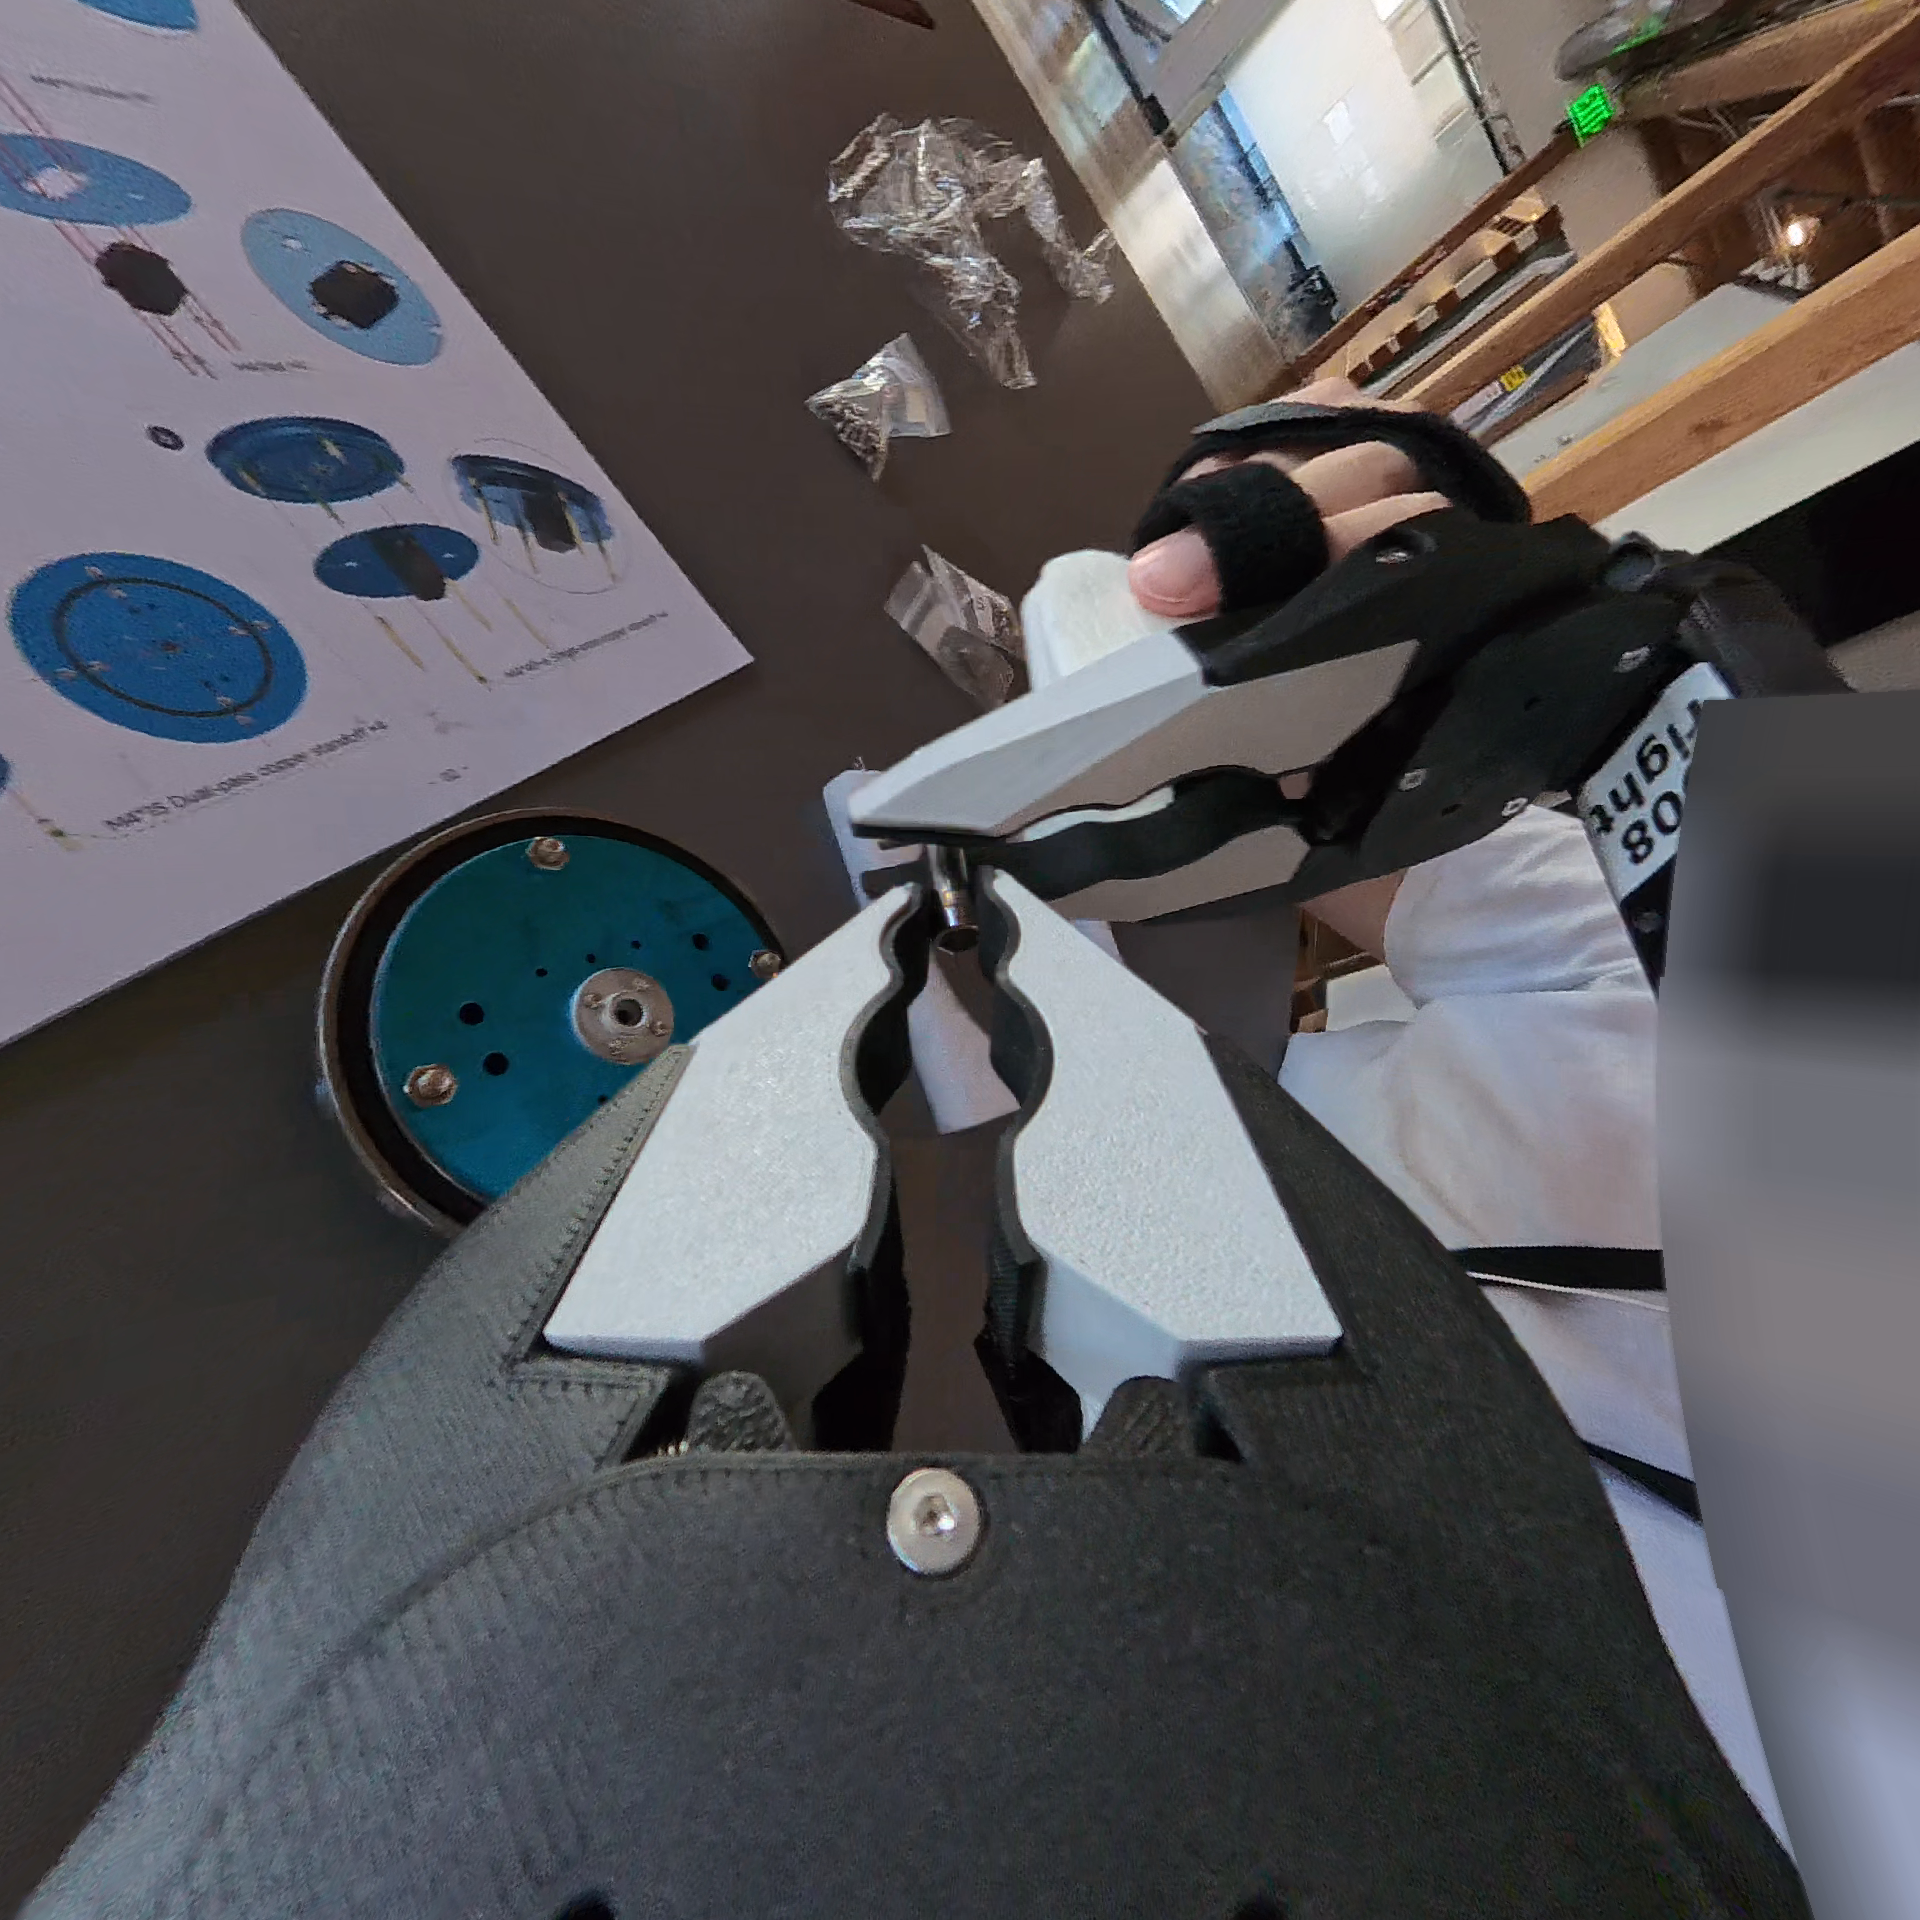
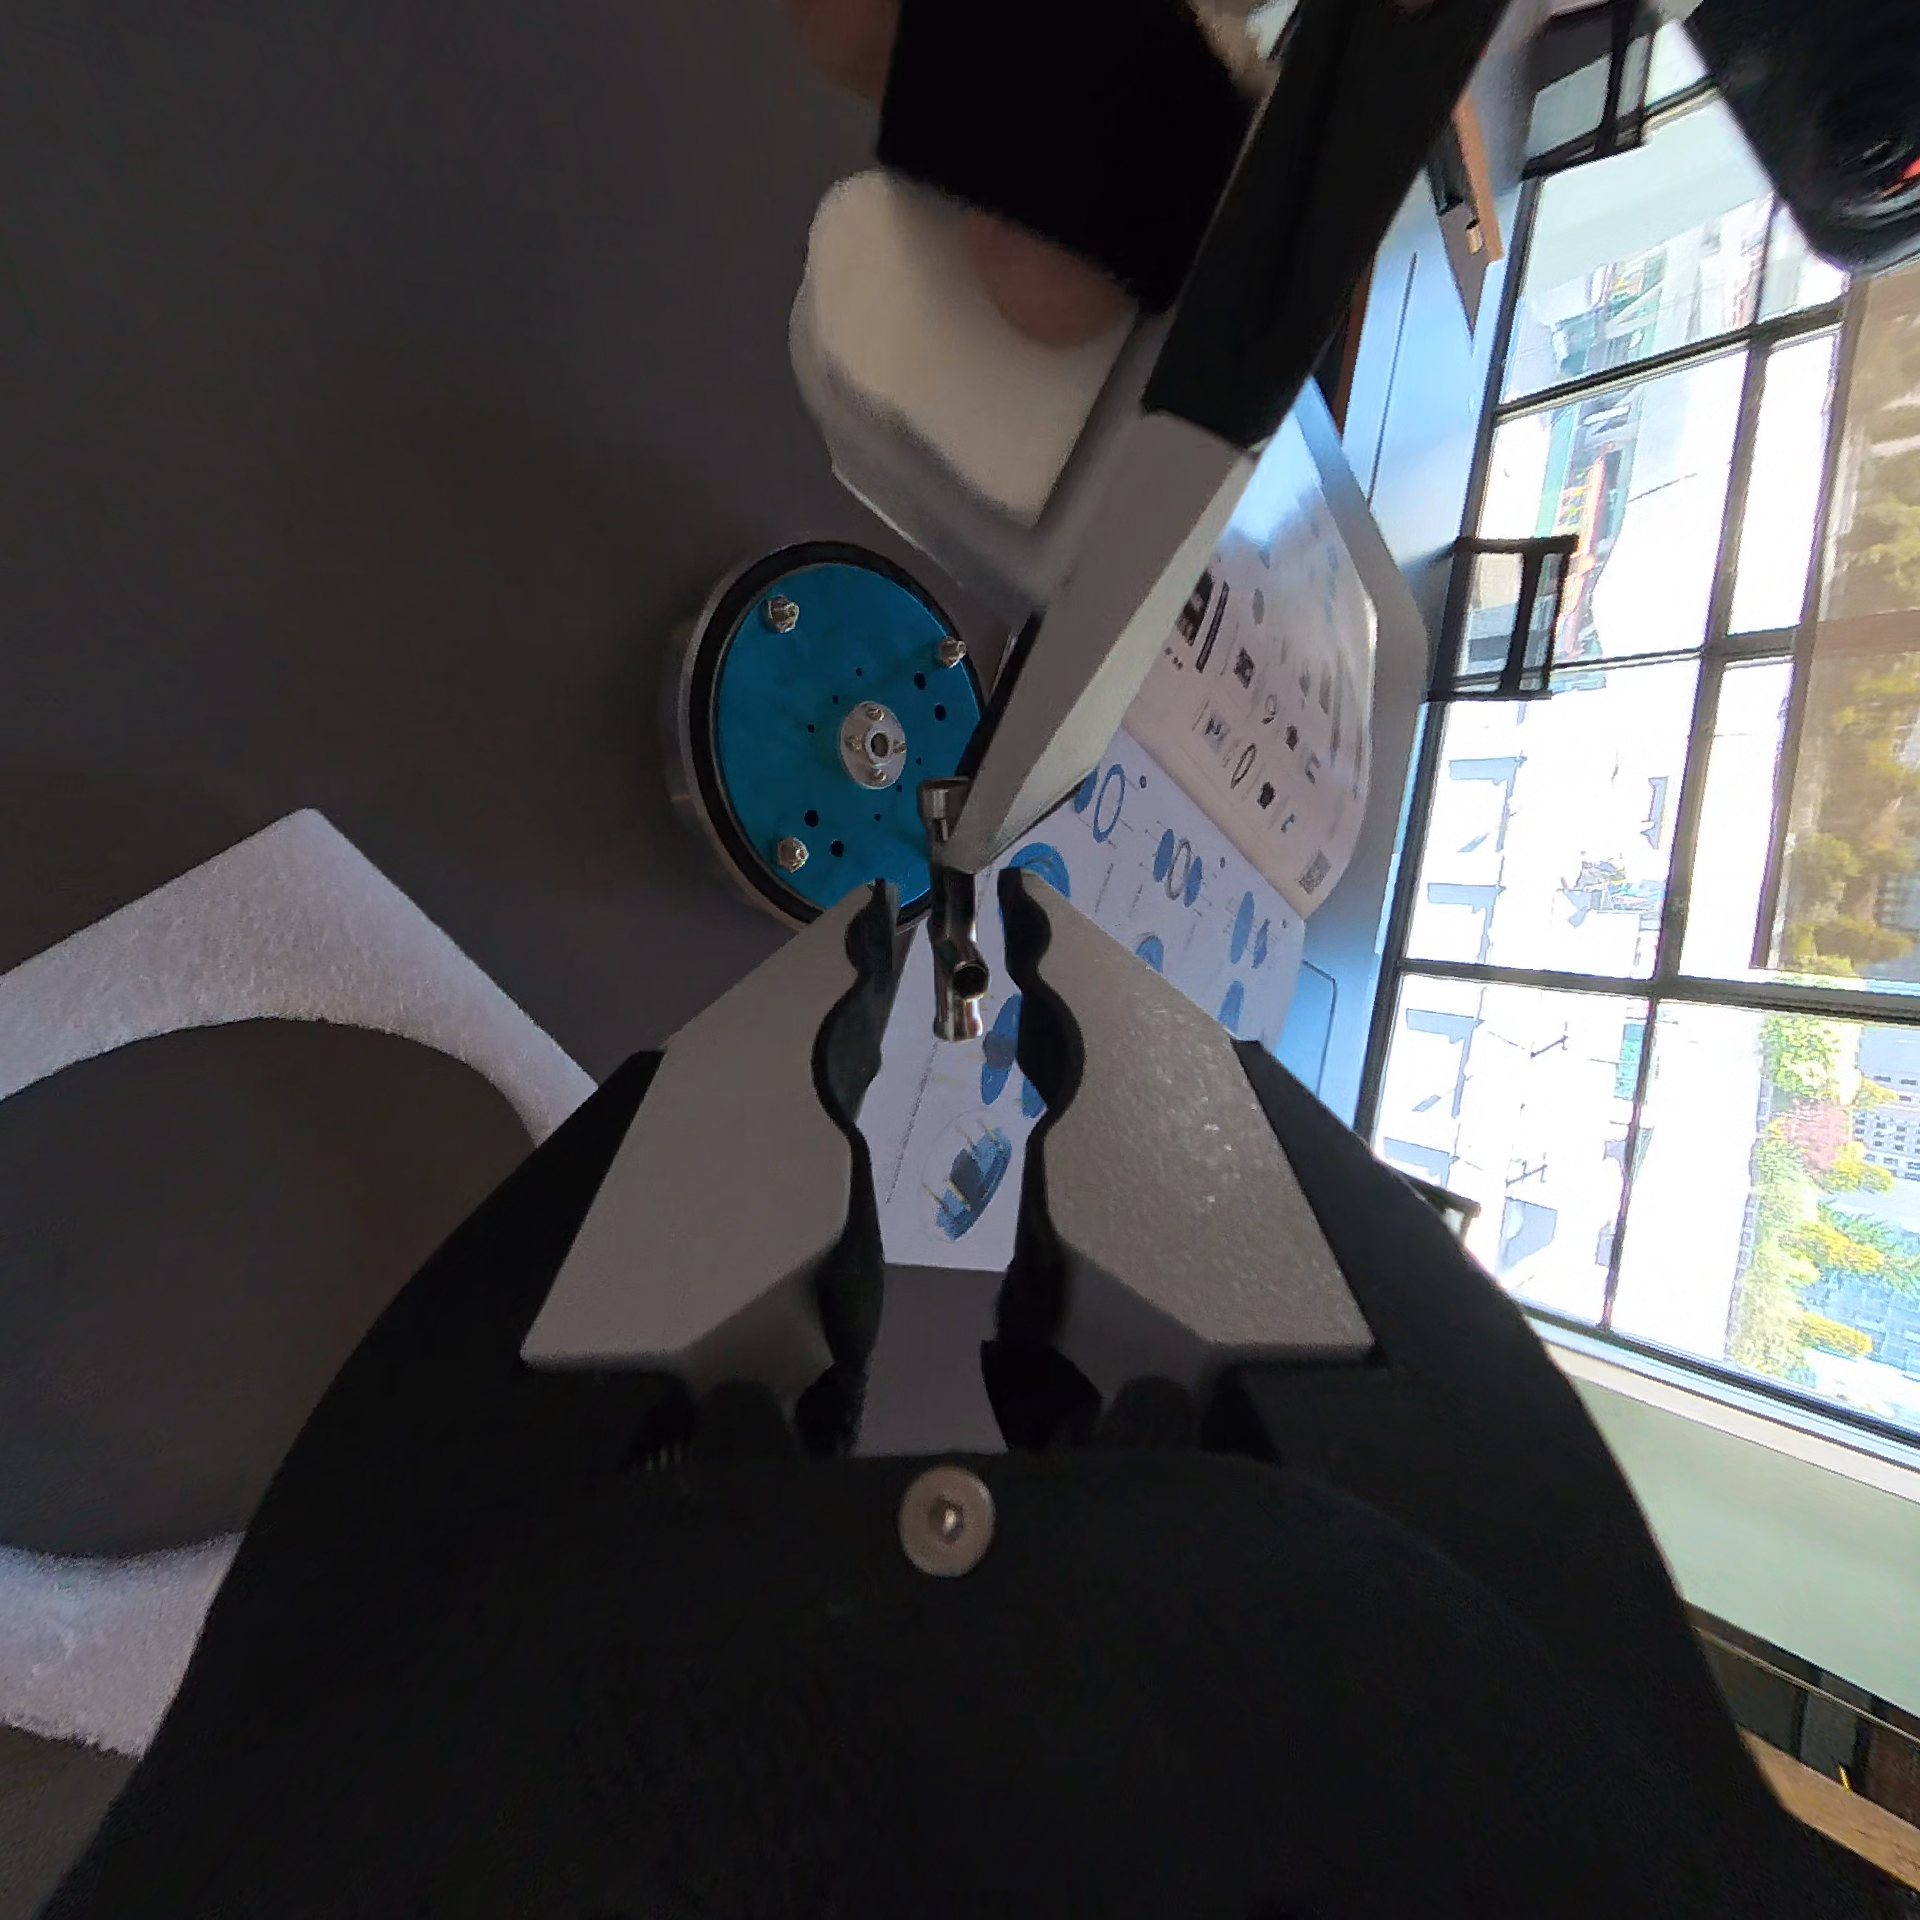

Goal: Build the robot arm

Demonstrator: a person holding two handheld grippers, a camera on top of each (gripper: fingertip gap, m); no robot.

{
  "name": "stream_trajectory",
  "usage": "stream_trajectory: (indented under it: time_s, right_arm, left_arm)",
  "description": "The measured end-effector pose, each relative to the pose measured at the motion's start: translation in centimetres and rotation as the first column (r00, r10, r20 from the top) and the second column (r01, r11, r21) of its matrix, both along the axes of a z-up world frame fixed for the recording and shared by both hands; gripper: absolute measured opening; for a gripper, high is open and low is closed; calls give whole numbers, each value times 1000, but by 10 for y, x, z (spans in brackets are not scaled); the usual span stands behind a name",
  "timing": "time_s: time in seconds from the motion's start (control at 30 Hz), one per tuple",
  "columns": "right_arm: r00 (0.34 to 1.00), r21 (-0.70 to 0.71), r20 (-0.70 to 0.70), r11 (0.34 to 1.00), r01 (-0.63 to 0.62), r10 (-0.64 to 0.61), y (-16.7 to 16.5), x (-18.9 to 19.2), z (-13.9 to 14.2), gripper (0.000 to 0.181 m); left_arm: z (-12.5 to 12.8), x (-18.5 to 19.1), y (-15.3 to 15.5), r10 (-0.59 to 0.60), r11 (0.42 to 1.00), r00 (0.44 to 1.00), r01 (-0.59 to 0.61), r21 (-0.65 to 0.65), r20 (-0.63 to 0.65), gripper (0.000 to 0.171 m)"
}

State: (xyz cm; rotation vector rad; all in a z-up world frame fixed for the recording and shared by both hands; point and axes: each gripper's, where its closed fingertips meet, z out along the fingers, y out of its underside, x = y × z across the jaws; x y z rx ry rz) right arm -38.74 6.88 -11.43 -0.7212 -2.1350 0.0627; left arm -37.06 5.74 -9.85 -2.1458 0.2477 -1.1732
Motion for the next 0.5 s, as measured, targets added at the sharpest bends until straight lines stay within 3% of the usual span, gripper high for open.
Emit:
stream_trajectory:
  time_s: [0.07, 0.17, 0.23, 0.27, 0.3, 0.33, 0.4, 0.43, 0.47, 0.5]
  right_arm:
    - [1000, -38, 8, 999, 3, -3, -2, 0, -1, 6]
    - [1000, -129, -14, 991, 25, -27, -2, -2, 2, 6]
    - [996, -302, -63, 952, 37, -59, -3, -4, 11, 6]
    - [990, -430, -103, 902, 45, -99, -2, -7, 21, 6]
    - [979, -584, -148, 811, 31, -143, -2, -10, 32, 5]
    - [964, -744, -186, 668, -12, -189, -2, -12, 47, 5]
    - [946, -965, -190, 228, -130, -264, -1, -11, 76, 6]
    - [948, -986, -163, 10, -167, -274, 2, -10, 86, 5]
    - [953, -968, -150, -155, -196, -265, 4, -9, 93, 5]
    - [955, -941, -140, -266, -211, -261, 6, -8, 96, 5]
  left_arm:
    - [0, 0, -1, 2, 1000, 999, -1, 12, -35, 7]
    - [4, -2, 1, 12, 999, 999, -10, 51, -42, 6]
    - [20, -6, 5, 13, 989, 1000, -11, 150, -13, 1]
    - [30, -11, 8, 27, 978, 1000, -27, 206, 3, 13]
    - [39, -18, 11, 55, 965, 998, -58, 255, 19, 34]
    - [49, -24, 13, 77, 948, 996, -86, 305, 40, 45]
    - [68, -27, 11, 68, 909, 991, -108, 402, 112, 50]
    - [77, -23, 8, 37, 891, 987, -104, 442, 159, 46]
    - [85, -16, 4, -5, 875, 980, -92, 475, 200, 42]
    - [87, -10, 2, -26, 869, 976, -85, 488, 218, 36]
